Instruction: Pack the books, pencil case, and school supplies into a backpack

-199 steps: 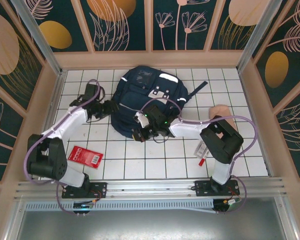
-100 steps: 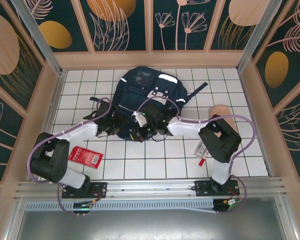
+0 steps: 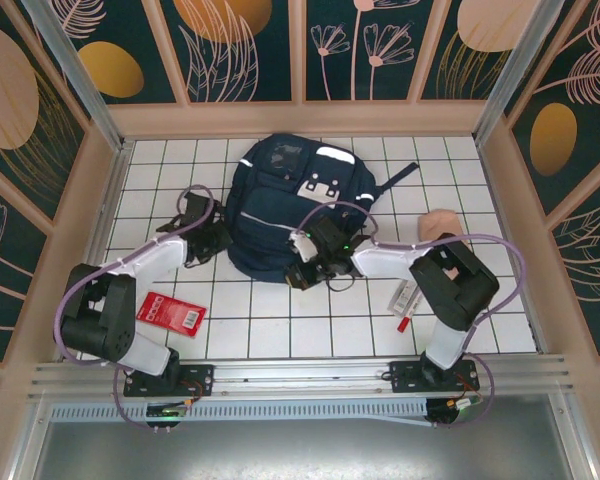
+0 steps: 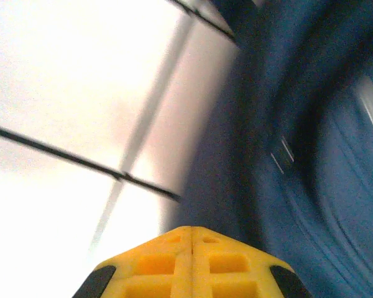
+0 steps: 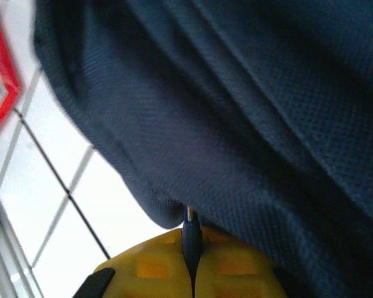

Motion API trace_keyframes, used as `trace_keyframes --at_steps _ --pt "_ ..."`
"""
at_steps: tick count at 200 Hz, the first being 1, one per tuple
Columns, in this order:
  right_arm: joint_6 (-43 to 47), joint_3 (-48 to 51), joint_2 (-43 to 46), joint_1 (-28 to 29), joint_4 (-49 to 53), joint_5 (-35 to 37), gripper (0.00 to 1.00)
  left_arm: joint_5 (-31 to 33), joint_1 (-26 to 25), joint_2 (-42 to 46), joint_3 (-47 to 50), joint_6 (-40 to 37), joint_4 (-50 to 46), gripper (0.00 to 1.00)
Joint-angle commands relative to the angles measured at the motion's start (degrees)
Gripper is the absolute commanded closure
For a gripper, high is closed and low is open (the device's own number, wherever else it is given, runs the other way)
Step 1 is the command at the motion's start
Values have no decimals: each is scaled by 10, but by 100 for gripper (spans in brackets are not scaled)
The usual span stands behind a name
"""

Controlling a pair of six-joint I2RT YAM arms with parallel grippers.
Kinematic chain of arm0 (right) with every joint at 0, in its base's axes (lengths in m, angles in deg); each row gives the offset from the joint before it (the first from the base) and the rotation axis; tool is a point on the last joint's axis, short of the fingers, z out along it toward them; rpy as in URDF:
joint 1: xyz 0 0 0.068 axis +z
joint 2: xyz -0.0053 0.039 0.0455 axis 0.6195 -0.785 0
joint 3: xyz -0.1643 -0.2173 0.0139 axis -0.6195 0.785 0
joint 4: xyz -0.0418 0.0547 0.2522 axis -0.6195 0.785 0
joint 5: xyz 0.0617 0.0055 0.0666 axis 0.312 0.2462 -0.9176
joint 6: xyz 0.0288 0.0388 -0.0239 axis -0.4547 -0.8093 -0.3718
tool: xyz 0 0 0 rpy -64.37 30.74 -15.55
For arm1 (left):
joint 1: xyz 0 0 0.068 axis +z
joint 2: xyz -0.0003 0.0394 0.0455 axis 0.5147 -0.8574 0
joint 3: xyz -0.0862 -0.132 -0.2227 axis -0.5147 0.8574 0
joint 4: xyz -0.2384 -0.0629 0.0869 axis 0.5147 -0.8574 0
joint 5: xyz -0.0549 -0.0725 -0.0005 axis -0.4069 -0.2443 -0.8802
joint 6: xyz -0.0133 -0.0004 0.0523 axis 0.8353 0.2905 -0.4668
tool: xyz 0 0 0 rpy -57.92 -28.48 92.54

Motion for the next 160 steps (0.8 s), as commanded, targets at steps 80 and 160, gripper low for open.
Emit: trace_keyframes --at_steps 80,160 --pt "-42 -59 -38 20 -22 40 100 -74 52 -71 -139 -130 -124 64" --pt "-31 -137 -101 46 -71 -28 100 -187 -54 43 -26 12 -104 51"
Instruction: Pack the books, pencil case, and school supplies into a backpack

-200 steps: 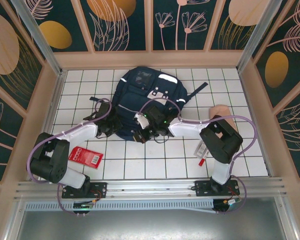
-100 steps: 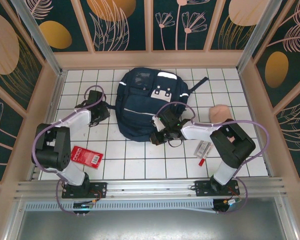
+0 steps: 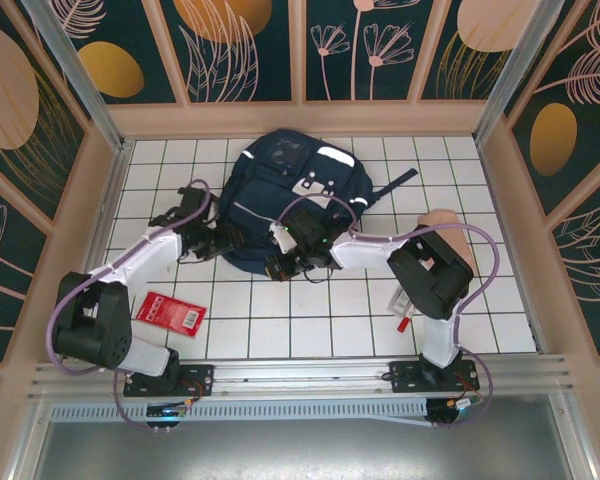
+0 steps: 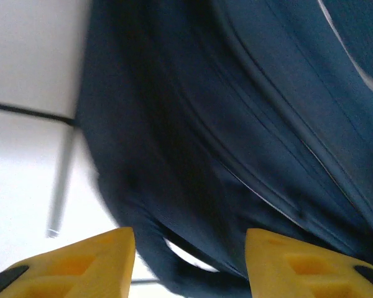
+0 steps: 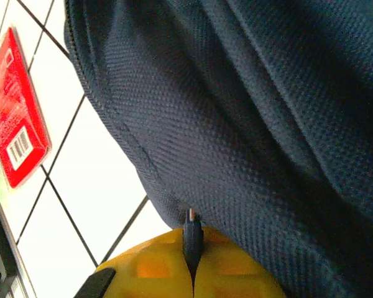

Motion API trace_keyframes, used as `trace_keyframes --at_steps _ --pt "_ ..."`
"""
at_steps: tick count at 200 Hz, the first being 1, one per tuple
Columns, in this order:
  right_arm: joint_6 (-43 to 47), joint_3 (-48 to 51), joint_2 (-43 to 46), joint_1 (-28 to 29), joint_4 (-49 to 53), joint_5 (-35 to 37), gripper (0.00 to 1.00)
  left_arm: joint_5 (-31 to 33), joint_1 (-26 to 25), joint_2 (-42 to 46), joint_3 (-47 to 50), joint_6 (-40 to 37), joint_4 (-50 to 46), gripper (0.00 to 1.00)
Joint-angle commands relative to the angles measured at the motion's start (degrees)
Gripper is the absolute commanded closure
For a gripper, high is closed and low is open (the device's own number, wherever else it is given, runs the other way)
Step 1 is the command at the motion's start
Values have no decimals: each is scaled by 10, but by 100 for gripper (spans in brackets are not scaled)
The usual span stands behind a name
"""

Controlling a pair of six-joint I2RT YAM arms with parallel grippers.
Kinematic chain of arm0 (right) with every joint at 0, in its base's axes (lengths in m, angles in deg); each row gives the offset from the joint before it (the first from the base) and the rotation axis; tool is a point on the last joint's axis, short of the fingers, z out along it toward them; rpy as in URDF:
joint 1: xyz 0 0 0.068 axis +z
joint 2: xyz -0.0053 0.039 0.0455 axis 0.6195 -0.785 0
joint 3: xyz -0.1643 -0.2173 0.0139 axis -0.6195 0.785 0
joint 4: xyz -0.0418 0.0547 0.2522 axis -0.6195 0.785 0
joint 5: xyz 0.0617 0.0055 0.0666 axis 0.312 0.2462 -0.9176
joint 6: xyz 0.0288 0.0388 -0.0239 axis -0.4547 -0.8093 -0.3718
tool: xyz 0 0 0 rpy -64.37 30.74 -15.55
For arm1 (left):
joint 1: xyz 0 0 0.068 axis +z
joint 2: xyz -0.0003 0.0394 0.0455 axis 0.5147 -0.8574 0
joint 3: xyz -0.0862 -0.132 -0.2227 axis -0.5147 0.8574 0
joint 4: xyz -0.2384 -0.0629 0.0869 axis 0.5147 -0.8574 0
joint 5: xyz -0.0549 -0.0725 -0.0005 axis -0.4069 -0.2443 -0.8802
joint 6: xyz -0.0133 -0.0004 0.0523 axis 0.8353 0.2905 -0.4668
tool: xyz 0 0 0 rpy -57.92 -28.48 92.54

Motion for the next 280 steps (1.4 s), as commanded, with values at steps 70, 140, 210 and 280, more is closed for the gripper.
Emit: trace_keyframes --at_steps 70,140,210,280 --pt "30 -48 -26 30 -38 -50 100 7 -29 -1 49 169 85 46" --pt "27 -36 6 48 -15 -11 100 128 -24 -52 52 158 109 90" --pt "25 81 79 -43 62 133 100 180 40 -35 -22 -7 28 100" --pt "32 55 58 -163 122 294 100 185 52 -69 -71 -117 -27 100"
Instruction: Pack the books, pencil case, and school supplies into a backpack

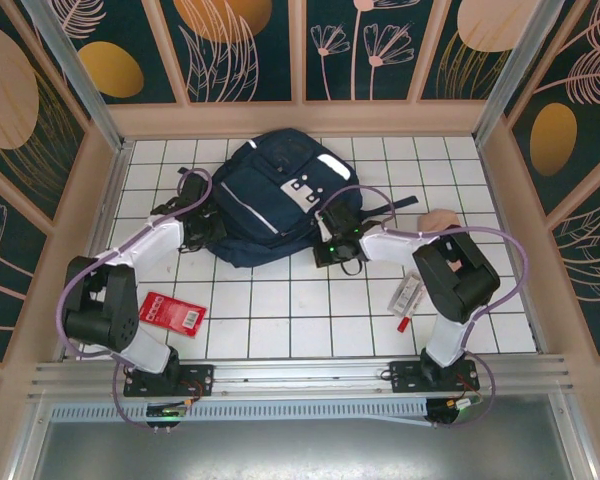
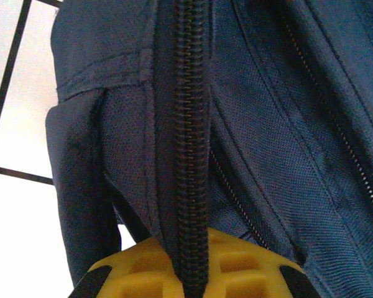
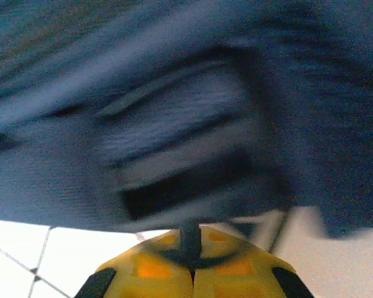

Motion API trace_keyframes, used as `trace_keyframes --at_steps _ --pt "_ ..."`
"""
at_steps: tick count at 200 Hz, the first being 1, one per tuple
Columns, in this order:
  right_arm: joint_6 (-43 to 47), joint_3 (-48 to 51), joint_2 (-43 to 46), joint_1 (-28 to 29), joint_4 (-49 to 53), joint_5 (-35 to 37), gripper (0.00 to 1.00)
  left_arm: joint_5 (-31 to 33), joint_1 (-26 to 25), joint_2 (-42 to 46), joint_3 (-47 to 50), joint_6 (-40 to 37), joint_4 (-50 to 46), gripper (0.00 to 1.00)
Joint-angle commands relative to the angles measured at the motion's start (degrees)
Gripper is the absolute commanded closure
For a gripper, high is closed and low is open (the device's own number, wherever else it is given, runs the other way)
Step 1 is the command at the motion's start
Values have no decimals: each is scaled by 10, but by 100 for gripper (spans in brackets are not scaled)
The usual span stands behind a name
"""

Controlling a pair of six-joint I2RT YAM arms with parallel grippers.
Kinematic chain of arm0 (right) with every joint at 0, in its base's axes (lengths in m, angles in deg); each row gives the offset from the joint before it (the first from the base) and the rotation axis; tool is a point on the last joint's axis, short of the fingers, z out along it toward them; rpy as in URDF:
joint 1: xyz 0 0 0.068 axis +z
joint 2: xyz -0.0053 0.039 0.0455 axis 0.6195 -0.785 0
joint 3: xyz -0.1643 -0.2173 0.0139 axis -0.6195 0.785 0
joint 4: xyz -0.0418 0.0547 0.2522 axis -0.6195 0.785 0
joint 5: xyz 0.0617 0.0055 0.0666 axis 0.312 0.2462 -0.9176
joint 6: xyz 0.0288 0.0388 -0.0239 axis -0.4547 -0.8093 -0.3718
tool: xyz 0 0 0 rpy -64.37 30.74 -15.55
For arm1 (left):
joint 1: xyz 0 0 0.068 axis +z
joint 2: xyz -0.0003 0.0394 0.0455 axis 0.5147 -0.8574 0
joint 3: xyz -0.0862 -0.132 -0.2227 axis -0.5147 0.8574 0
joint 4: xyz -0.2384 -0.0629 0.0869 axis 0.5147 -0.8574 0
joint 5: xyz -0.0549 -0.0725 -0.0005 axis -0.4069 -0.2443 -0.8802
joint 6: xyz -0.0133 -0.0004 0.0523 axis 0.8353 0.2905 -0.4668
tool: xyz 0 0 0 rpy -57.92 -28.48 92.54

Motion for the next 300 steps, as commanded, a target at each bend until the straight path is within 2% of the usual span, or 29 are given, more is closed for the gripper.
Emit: trace_keyframes --at_steps 1,15,29,49,62,82,96,111,128,143,171,182,192,211,224,235,260,280,300 --pt "5 -20 -9 -44 43 95 100 41 12 -9 -17 -57 -30 100" --pt "3 -35 -13 -53 51 98 100 46 13 -14 -15 -68 -31 100" --pt "-6 -47 -14 -86 64 104 100 49 13 -16 -15 -77 -33 100" --pt "-13 -51 -12 -110 71 99 100 26 13 -2 6 -88 -8 100" --pt "-8 -48 -9 -122 71 89 96 25 13 3 9 -98 -10 100" --pt "6 -38 7 -125 67 65 83 -72 9 6 -2 -123 -33 100" --pt "17 -24 30 -125 56 38 76 -137 -18 26 0 -139 -34 88" --pt "35 -5 63 -126 47 25 71 -139 -68 53 -5 -148 -41 73" --pt "45 14 101 -126 45 37 69 -168 -96 73 -24 -153 -59 68" --pt "51 22 137 -126 44 53 67 -135 -122 96 -39 -175 -68 65" --pt "50 32 205 -126 23 109 61 -72 -173 106 -73 -288 -71 53" --pt "46 37 232 -127 3 147 56 -50 -191 93 -94 -326 -73 52" --pt "35 46 265 -124 -22 212 54 -42 -200 75 -111 -347 -66 51" --pt "17 79 337 -127 -73 324 40 -39 -221 28 -147 -371 -45 50" --pt "14 99 369 -132 -103 360 30 -26 -245 -6 -174 -382 -34 49" --pt "8 106 380 -142 -109 363 23 -26 -259 -40 -212 -380 -38 48" --pt "-16 101 379 -159 -74 358 15 8 -285 -146 -304 -315 -54 48" --pt "-34 106 379 -171 -56 355 13 48 -293 -202 -348 -246 -52 45" --pt "-35 118 390 -180 -59 308 13 74 -293 -264 -390 -183 -78 44"
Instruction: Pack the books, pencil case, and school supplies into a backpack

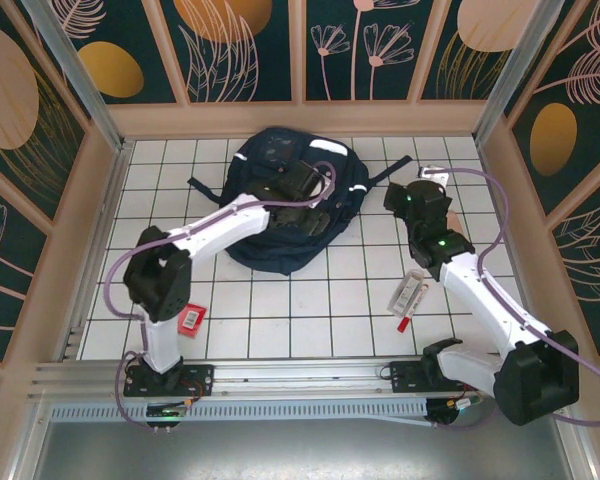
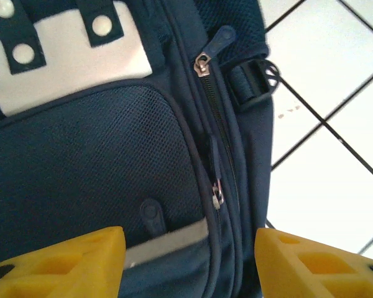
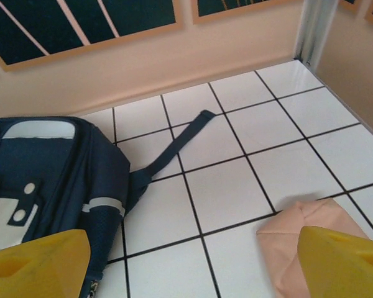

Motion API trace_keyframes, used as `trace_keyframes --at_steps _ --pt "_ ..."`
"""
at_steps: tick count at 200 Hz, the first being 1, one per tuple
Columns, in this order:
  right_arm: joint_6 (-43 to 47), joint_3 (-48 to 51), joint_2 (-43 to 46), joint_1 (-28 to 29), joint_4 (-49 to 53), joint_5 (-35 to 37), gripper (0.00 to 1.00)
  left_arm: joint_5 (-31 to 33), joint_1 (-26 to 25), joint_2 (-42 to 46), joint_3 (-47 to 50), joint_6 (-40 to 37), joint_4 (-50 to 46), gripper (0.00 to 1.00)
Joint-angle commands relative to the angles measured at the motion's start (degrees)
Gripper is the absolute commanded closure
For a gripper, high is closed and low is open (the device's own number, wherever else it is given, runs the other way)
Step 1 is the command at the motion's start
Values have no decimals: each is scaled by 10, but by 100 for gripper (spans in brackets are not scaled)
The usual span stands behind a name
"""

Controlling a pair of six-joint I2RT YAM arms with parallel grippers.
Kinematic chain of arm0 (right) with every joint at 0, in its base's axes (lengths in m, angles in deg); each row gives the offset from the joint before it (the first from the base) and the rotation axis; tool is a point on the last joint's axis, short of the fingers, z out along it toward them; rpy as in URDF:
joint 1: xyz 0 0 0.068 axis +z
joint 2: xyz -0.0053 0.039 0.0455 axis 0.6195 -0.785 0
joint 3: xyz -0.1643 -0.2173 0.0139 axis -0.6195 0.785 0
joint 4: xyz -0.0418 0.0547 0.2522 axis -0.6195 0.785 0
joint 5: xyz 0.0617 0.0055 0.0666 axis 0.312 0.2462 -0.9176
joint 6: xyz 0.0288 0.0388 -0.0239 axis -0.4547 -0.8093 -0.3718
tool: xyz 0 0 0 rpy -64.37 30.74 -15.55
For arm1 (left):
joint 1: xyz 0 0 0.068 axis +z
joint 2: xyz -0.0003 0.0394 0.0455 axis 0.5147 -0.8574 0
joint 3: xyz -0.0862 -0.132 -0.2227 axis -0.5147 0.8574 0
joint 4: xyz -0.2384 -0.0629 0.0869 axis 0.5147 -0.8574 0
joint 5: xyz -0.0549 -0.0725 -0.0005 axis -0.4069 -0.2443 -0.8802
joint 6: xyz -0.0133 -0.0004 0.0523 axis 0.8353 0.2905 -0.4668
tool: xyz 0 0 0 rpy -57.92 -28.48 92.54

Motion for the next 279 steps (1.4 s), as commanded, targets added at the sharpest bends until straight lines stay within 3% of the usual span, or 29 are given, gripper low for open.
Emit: trace_keyframes --at_steps 1,32,72,82,95,106,112,123,156,174,201,251,279 --pt "-22 19 10 -11 6 -22 13 57 2 -58 -55 97 -37 44" --pt "-19 40 17 -17 -23 -124 13 71 2 -134 -119 173 -76 43" --pt "-21 37 -5 -16 -27 -211 16 55 4 -183 -160 211 -77 45" --pt "-17 32 -15 -16 -22 -226 16 53 5 -196 -162 216 -77 59" --pt "-14 23 -30 -16 -12 -244 17 59 8 -210 -171 221 -86 86" --pt "-6 16 -50 -17 -7 -269 17 72 8 -211 -180 221 -99 100" --pt "7 17 -64 -18 -15 -297 17 74 7 -202 -176 220 -99 100" --pt "104 7 -107 -24 -5 -420 17 63 8 -177 -167 214 -94 100" --pt "201 -113 -237 -46 122 -443 21 43 9 -90 -161 193 -99 100" --pt "256 -162 -278 -75 136 -531 22 29 9 -56 -154 176 -93 100" --pt "281 -307 -377 -120 253 -651 22 -7 20 -54 -167 168 -117 100" --pt "273 -435 -511 -111 346 -718 35 -61 35 -56 -173 191 -106 100" --pt "296 -403 -506 -88 316 -719 36 -78 37 -50 -165 189 -91 100"
